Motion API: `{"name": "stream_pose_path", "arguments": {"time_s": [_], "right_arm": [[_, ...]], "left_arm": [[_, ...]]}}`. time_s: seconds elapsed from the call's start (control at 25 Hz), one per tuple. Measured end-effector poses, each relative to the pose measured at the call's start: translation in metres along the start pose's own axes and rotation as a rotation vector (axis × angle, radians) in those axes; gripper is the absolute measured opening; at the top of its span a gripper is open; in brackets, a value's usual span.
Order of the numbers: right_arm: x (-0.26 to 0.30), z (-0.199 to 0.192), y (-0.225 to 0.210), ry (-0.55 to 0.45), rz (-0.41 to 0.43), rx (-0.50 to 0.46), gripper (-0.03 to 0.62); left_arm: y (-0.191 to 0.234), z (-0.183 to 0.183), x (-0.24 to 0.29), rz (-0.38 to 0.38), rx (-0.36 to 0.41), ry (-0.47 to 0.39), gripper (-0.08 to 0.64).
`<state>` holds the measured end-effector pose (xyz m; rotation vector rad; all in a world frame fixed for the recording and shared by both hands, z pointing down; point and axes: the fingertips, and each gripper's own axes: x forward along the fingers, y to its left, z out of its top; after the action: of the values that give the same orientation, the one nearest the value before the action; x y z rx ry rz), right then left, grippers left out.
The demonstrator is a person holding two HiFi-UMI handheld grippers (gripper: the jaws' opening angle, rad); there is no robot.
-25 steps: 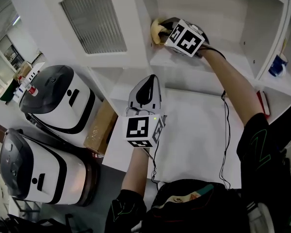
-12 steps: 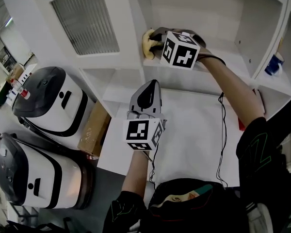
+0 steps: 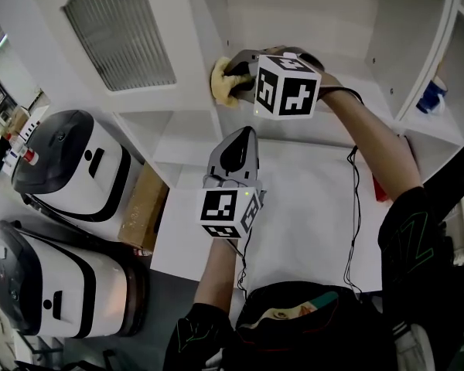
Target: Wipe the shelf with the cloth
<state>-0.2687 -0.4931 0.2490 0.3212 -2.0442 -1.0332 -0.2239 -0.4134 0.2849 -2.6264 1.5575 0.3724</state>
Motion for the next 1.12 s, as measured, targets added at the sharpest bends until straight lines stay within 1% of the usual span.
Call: {"name": "stream_pose_path", "arguments": {"time_s": [0.08, 0.2, 0.4, 0.68, 0.96, 1.12], "right_arm": [[-0.004, -0.003, 0.002, 0.025, 0.016, -0.002, 0.06], [-0.014, -0.017, 0.005, 0.065, 0.018, -0.008, 0.058], [-0.036, -0.035, 0.014, 0.11, 0.018, 0.016, 0.058], [-0.067, -0.065, 0.021, 0.143, -0.028, 0.082, 0.058], [-0.099, -0.099, 0.03, 0.247, -0.086, 0.124, 0.058], [-0.116, -0.115, 0.035, 0.292, -0.134, 0.151, 0.058]], "left_arm": [[-0.001, -0.003, 0.001, -0.008, -0.005, 0.008, 0.0], [-0.007, -0.008, 0.007, -0.02, -0.008, 0.018, 0.0], [-0.013, -0.012, 0.01, -0.045, -0.024, 0.028, 0.0], [-0.032, -0.019, 0.02, -0.107, -0.031, 0.05, 0.0], [-0.051, -0.027, 0.029, -0.162, -0.041, 0.077, -0.002], [-0.066, -0.03, 0.035, -0.195, -0.039, 0.086, 0.0]]}}
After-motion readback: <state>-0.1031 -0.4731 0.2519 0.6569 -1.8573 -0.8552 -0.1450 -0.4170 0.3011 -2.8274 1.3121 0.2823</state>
